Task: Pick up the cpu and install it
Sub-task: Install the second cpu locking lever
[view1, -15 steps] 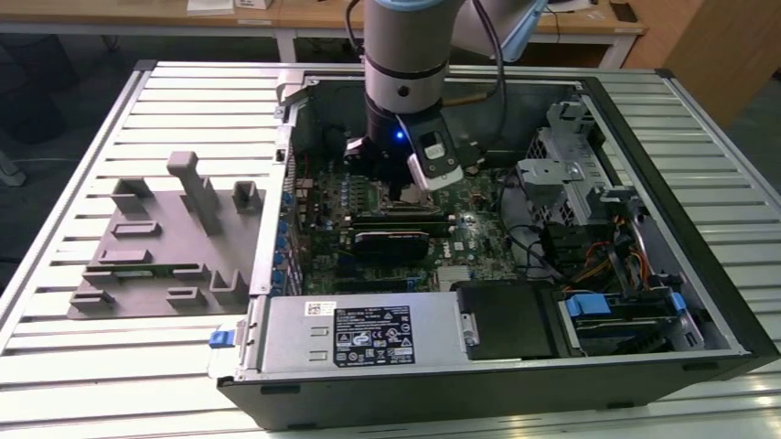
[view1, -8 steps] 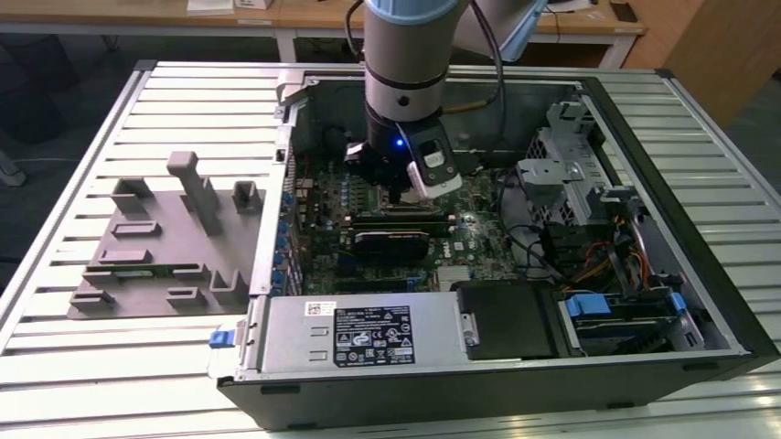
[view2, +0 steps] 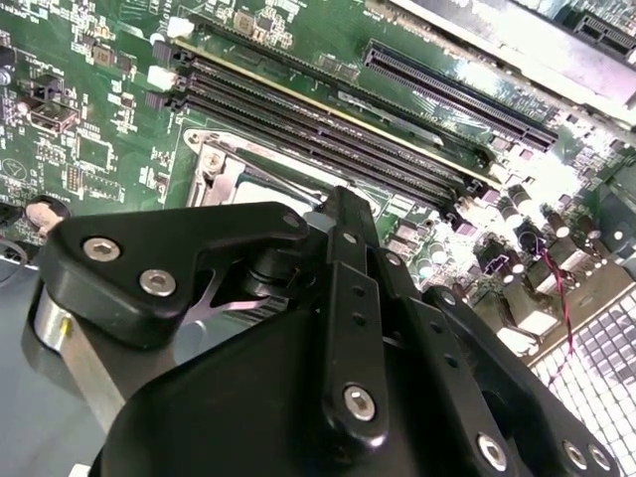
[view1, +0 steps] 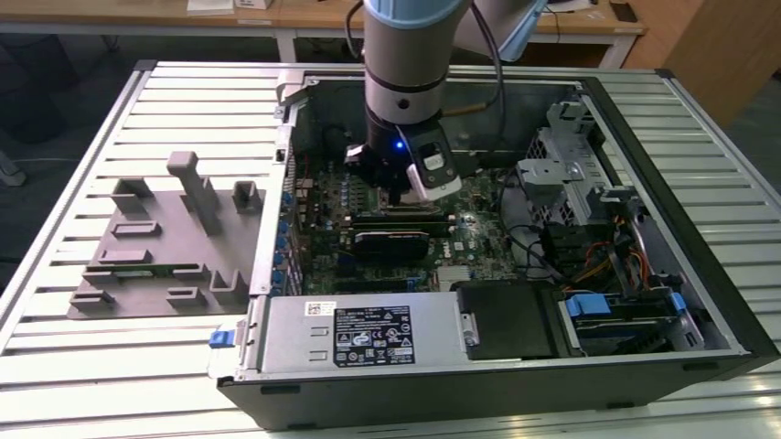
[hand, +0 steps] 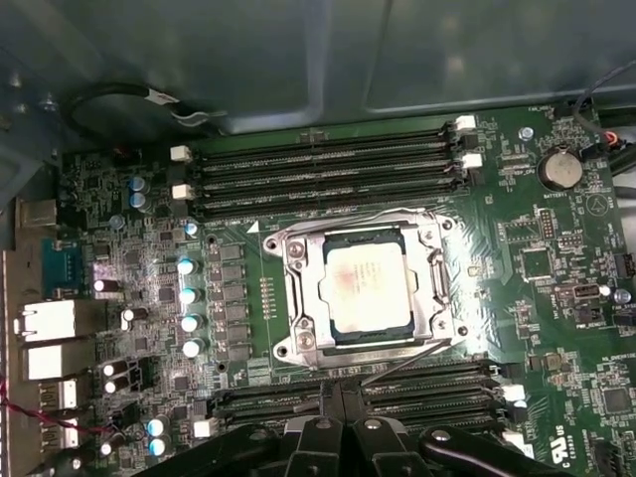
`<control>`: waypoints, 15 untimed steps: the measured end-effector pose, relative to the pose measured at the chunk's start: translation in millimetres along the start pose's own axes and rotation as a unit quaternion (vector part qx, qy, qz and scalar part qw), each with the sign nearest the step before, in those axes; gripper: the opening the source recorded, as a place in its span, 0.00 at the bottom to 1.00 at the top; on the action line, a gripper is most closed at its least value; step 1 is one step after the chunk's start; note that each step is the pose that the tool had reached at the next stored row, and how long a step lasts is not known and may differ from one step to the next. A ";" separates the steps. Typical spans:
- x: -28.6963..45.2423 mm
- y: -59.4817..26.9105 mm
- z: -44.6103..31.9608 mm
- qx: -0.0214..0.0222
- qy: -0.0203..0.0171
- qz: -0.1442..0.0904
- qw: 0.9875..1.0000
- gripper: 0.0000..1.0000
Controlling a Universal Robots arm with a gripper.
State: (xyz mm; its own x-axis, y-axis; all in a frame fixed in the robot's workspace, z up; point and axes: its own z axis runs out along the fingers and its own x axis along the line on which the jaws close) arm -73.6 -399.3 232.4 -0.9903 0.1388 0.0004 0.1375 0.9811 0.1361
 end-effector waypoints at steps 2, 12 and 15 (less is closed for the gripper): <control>0.0 -1.0 1.7 -0.001 0.000 0.000 1.000 0.11; 4.3 -6.6 7.8 -0.019 0.003 0.000 1.000 0.11; 4.3 -8.7 8.9 -0.024 0.003 0.000 1.000 0.11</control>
State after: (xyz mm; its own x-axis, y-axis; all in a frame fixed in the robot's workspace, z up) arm -78.9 -406.0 222.5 -0.9903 0.1386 0.0071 0.1376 0.9735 0.1826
